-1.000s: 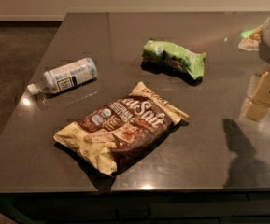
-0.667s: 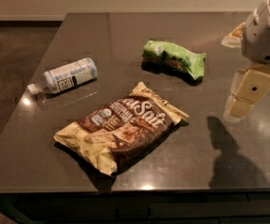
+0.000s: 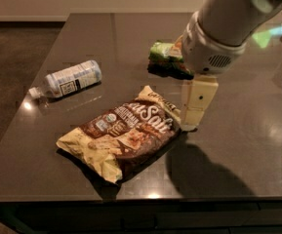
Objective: Move brown chip bag near blue plastic bottle
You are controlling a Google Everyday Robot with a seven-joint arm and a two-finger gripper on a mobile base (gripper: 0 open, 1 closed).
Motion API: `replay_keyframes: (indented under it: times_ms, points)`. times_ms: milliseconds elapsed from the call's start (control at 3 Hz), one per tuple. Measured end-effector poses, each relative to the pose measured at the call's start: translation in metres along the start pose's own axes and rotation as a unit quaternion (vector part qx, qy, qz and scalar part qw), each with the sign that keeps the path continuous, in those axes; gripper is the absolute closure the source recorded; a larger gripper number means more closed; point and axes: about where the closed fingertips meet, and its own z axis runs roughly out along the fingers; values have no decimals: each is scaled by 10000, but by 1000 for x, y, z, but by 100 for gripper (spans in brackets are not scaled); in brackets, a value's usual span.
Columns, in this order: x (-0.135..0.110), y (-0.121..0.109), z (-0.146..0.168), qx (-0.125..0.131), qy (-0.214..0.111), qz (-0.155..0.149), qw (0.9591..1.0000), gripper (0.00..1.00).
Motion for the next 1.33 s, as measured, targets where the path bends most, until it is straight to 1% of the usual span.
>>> replay_keyframes:
  times_ms: [333,667,1000,1333]
  points:
    - [-16,-4,38,-360,44,-346,9987,0]
    - [-20,-7,71,-708,150,-570,9957,0]
    - [-19,-5,89,-947,266,-756,9923,0]
    - [-18,-1,98,-1141,388,-945,9882,16]
